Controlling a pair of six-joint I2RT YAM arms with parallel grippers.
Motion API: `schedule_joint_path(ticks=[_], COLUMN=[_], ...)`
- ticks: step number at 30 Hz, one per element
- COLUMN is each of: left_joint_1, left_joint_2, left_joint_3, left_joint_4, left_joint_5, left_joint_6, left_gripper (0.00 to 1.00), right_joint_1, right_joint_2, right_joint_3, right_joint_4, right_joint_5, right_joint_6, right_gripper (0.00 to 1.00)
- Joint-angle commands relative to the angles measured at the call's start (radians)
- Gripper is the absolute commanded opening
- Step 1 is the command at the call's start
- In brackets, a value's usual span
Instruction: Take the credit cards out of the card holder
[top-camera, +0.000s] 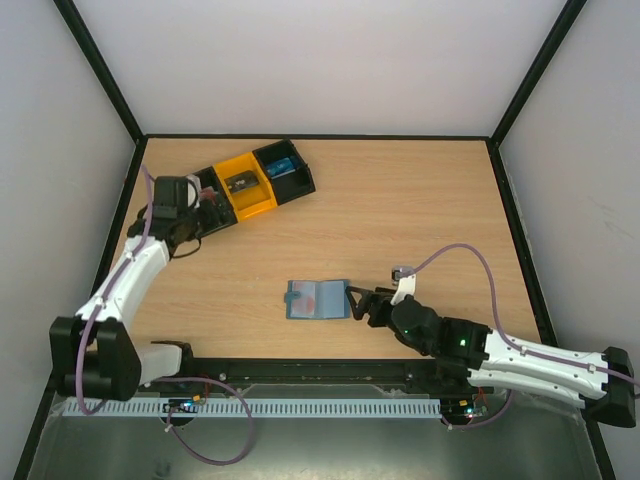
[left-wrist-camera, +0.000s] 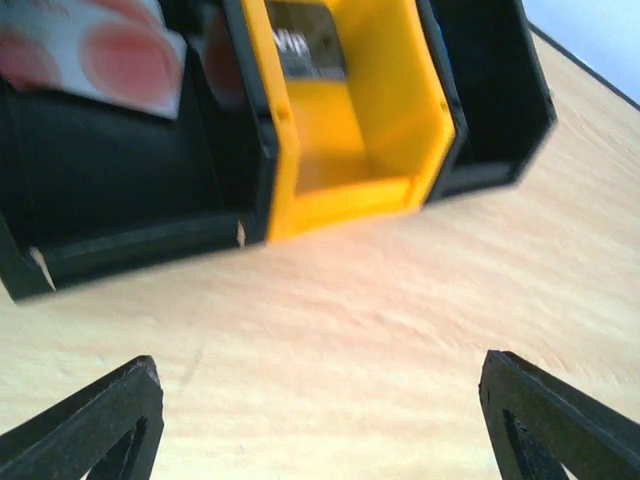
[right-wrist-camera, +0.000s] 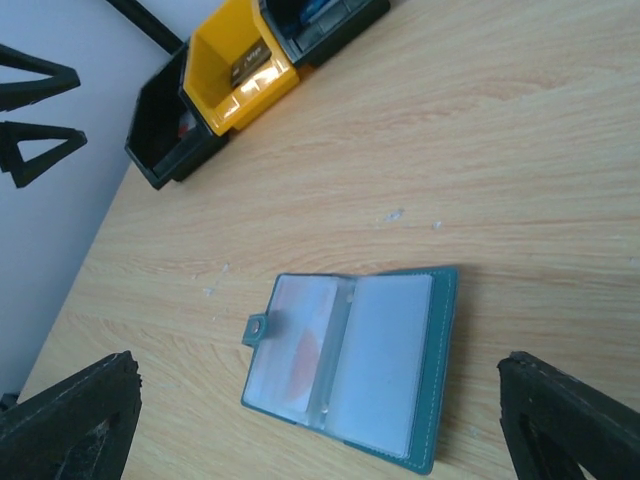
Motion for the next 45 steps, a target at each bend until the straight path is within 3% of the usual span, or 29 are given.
schedule_joint_path(ticks=[1,6,10,17,20,33,45], left_joint_1=[-0.023,-0.072,-0.121,-0.260,-0.307,-0.460,-0.523], left_joint_2=[-0.130,-0.233,-0.310,-0.367,-0.365,-0.289,-0.244], left_joint_3=[-0.135,-0.306,-0.418,-0.516,-0.545,-0.612,-0.625], left_joint_4=[0.053,0.092,0.145,0.246,0.294,0.442,0.483], left_joint_5=[0.169,0.236,0.304,0.317,0.306,0.281,0.257], left_joint_6=[-0.036,-0.090,-0.152,-0.256,-0.286,-0.364,-0.402], left_gripper=[0.87,0.84,0.82,0.82,0.80,0.71,0.68], right_joint_1=[-0.004,-0.004,-0.004,-0.004,-0.004,-0.007,-0.018], right_joint_2=[0.052,0.112,0.195,0.402,0.491,0.808,0.948], right_joint_3=[0.002,-0.008,-0.019,0.023,0.057,0.206,0.232], right_joint_4=[0.063,0.141,0.243,0.356,0.380,0.428,0.415], right_joint_5=[-0.044,-0.069,-0.112,-0.159,-0.169,-0.184,-0.178], right_joint_6=[0.038,0.066,0.106,0.121,0.105,0.034,0.018], right_gripper=[0.94,0.88,0.78,0.46,0.38,0.30,0.28])
